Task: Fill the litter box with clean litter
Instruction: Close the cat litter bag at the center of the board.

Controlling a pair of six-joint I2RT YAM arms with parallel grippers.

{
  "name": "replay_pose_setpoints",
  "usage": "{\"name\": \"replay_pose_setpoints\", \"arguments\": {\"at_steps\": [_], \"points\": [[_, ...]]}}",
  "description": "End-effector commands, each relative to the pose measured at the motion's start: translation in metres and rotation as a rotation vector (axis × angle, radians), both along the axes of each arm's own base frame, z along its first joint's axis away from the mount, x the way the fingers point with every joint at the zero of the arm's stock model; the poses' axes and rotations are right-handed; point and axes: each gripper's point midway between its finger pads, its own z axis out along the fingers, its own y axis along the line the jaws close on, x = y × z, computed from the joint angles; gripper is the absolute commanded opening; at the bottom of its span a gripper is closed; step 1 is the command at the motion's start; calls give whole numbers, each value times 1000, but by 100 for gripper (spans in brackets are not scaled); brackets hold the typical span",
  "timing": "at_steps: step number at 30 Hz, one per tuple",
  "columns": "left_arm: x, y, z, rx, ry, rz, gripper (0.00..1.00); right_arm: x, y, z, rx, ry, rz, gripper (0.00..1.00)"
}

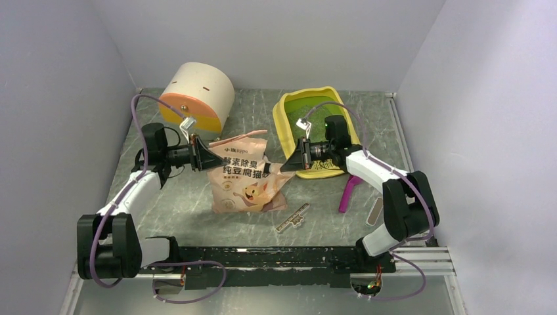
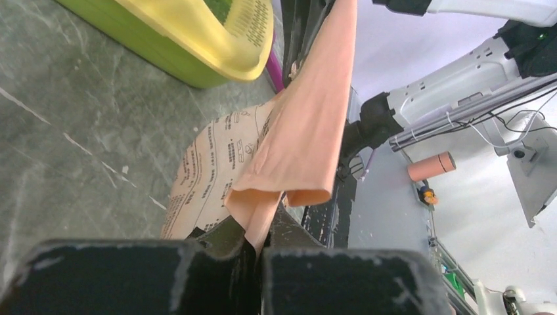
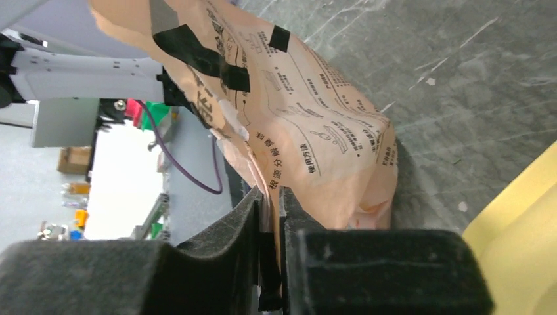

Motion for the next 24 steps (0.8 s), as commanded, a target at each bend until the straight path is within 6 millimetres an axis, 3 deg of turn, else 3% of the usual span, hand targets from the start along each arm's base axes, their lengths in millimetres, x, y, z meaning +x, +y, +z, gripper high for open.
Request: {"name": "replay_pose_setpoints", "arguments": {"at_steps": [1,4,7,10,17,21,23,24], "points": [[-19,1,-6,2,51,-67,5,10,0,3,-22,-112,6,22],[-18,1,-3,7,45,-64,5,3,3,19,54,-154,45,39],[-16,2,-1,14,36,-52,15,-6,9,38,135,-161,103,54],[-17,1,-5,9,47,-52,17,3,21,44,102,-206,78,64],[-17,2,-11,20,71,-47,16,20,66,39,38,-172,119,70],[-17,2,-11,27,69,-47,16,3,83,42,75,-120,218,70],[-17,2,-11,25,68,-51,17,-5,84,44,112,-37,223,62],[-16,2,-11,26,71,-49,17,-10,84,50,143,-2,242,51]]}}
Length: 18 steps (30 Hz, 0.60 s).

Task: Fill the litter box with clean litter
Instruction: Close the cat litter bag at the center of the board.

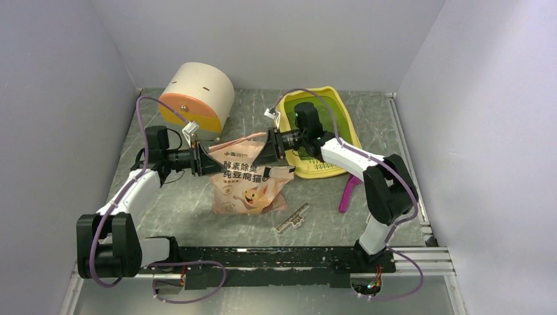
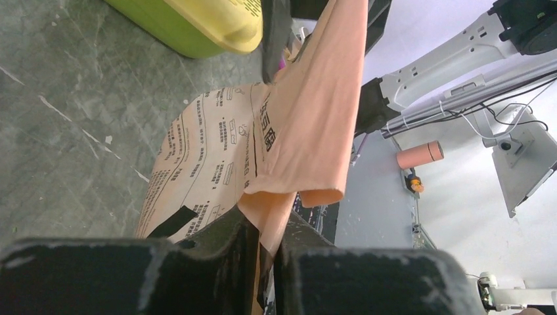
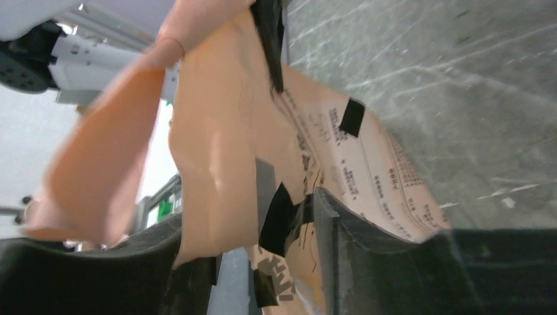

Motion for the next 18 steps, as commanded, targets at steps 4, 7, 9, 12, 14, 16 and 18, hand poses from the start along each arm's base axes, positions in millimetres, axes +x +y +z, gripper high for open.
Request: {"name": "replay_pose_setpoints", "arguments": {"at_steps": [4,7,9,12,14,16,18], "points": [[6,3,0,33,-3,10,30,-23,2,7,31,278,74,0],[12,7,2,87,-41,68,43,-17,4,-17,-54,384,-21,0],[15,10,9,109,-78,102,49,-18,4,-33,-100,415,-29,0],[13,9,16,101,-98,91,43,-22,3,-45,-163,423,-22,0],[13,9,11,107,-69,81,45,-24,2,-50,-199,405,-18,3],[11,8,9,90,-66,58,46,-25,2,-50,-207,386,-7,7],[10,5,9,63,-62,50,44,-26,3,-47,-193,383,-1,10]]}}
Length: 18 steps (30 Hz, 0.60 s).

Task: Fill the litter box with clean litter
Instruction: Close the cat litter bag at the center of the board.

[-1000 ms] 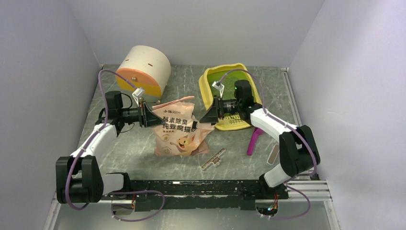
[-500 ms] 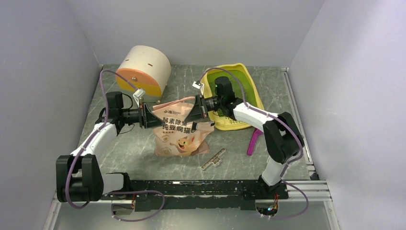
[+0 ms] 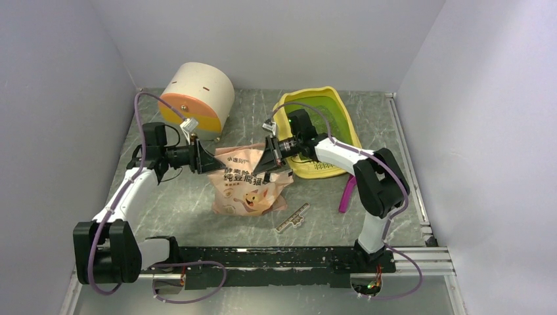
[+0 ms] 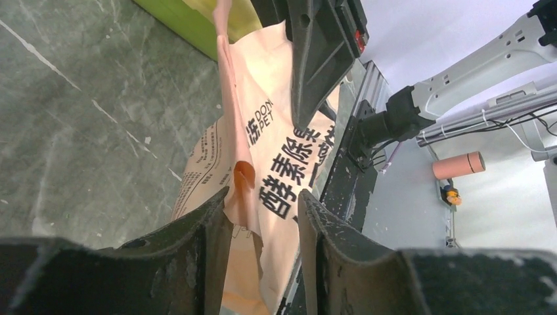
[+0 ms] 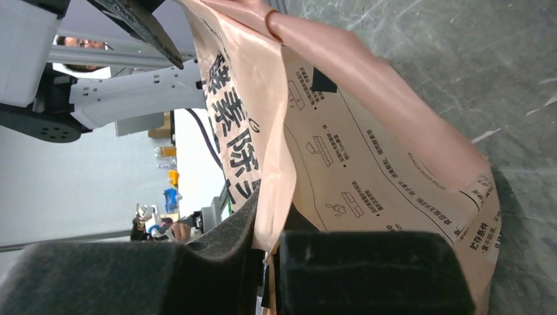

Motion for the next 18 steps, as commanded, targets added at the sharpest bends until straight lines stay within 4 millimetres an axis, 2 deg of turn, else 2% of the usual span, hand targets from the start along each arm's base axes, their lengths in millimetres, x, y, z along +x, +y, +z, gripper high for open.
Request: {"name": "replay_pose_setpoints", "arguments": {"at_steps": [1,4,8,14,18], "points": [[-3,-2,0,-38,6,-27,44,-8,0,-5,-33,-4,24,15],[1,3,-8,21,22,29,45,-6,-1,-12,-78,-17,7,28],[24,26,-7,188,-36,230,61,-3,-6,-27,-165,-38,-26,33],[32,44,38,249,-262,375,68,4,-7,-21,-177,-76,-63,40],[12,34,78,191,-499,323,70,10,-8,-16,-195,-115,-84,44]]}}
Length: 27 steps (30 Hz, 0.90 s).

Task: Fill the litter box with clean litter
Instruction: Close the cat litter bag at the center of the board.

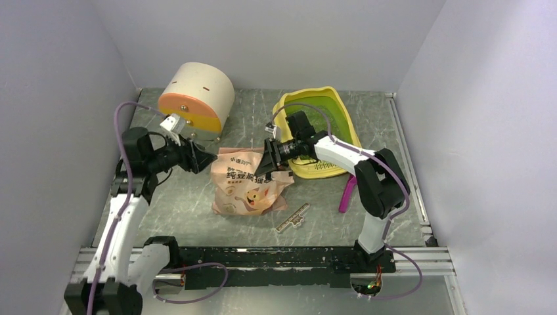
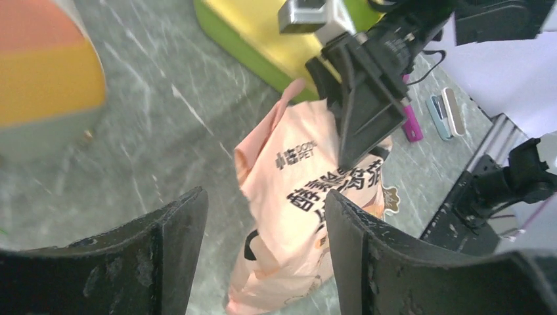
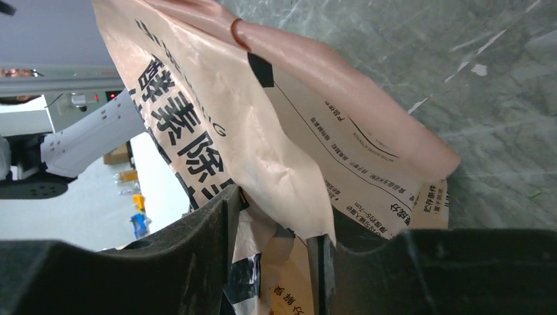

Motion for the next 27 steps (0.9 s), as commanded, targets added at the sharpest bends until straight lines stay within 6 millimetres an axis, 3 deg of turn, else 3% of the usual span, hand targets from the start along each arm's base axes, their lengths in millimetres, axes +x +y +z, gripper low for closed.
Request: {"name": "replay_pose_setpoints", "arguments": {"at_steps": [1,3,6,11,15,19,23,27], "points": [[-11,-4,50,15,-292,-52,70,7,1,17,-13,-89,-17,46],[-24,-13,59,18,-380,-129,70,5,2,24,14,-94,-16,50],[-37,-27,59,58,-483,-232,69,2,2,35,53,-114,-7,53],[-42,-53,55,119,-545,-307,73,11,-4,45,47,-289,-29,59],[-46,-87,37,201,-518,-424,73,21,-8,51,50,-442,-43,64],[-34,-110,15,349,-507,-477,75,24,-8,43,53,-468,-26,65],[-32,-120,3,457,-542,-592,78,32,-8,29,1,-411,-33,65],[-20,-111,-5,560,-566,-569,78,23,-4,25,31,-325,20,65]]}}
